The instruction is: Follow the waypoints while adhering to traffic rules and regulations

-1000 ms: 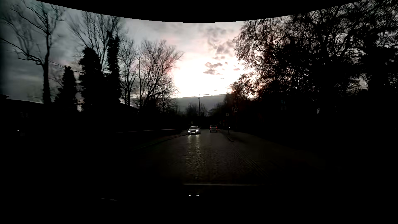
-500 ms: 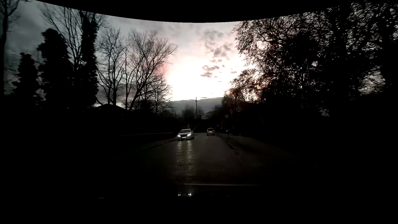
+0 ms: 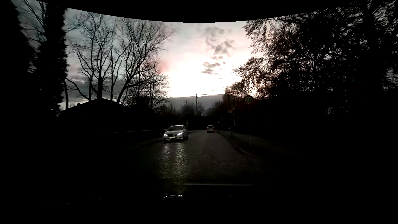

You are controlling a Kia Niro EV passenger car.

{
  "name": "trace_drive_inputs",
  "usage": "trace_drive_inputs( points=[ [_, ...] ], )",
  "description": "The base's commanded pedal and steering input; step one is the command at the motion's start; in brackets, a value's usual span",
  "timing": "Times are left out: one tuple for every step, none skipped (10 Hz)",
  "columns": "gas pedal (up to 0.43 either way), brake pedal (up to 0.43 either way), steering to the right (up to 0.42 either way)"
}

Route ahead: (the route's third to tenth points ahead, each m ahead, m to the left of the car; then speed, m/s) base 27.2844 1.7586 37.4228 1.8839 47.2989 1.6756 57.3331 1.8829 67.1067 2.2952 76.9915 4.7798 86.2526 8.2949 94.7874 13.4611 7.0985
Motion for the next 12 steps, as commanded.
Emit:
trace_drive_inputs(
  points=[
    [0.098, 0.000, -0.011],
    [0.098, 0.000, -0.009],
    [0.098, 0.000, -0.006],
    [0.110, 0.000, -0.006],
    [0.110, 0.000, -0.005],
    [0.110, 0.000, -0.004],
    [0.110, 0.000, -0.003],
    [0.110, 0.000, -0.002],
    [0.110, 0.000, -0.001],
    [0.110, 0.000, -0.001],
    [0.110, 0.000, 0.000],
    [0.110, 0.000, 0.001]
  ],
)
